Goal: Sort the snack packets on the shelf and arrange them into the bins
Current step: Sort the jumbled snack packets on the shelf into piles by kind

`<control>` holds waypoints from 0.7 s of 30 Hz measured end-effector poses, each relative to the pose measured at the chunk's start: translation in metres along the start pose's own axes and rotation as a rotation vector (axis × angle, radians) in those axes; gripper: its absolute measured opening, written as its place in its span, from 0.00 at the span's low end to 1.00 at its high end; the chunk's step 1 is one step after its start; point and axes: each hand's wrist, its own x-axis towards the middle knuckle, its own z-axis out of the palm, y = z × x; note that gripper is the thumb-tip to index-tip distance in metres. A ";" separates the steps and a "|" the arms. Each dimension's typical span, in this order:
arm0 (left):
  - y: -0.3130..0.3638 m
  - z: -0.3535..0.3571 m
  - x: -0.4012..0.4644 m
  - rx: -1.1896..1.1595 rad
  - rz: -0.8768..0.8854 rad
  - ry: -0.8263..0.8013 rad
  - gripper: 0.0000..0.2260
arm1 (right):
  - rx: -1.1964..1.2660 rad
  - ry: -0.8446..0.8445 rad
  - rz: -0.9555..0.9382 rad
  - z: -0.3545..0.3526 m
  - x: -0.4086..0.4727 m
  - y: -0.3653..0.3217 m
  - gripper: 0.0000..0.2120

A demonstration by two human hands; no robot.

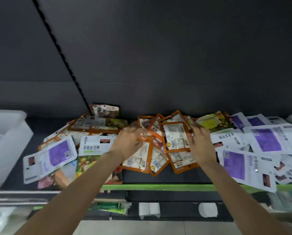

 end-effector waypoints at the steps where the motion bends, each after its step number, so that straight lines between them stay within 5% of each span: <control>1: -0.017 -0.006 -0.010 -0.008 -0.022 0.032 0.18 | 0.036 -0.033 -0.082 0.006 -0.004 -0.023 0.18; 7: -0.119 -0.036 -0.073 -0.008 -0.134 0.082 0.18 | 0.141 -0.334 -0.275 0.073 -0.031 -0.136 0.24; 12: -0.184 -0.043 -0.105 0.011 -0.172 -0.147 0.39 | 0.093 -0.650 -0.166 0.133 -0.055 -0.192 0.43; 17: -0.233 -0.050 -0.127 -0.006 -0.223 -0.254 0.46 | -0.082 -0.595 -0.083 0.151 -0.052 -0.219 0.57; 21: -0.261 -0.055 -0.137 -0.006 -0.271 -0.271 0.46 | -0.176 -0.594 -0.059 0.153 -0.050 -0.240 0.57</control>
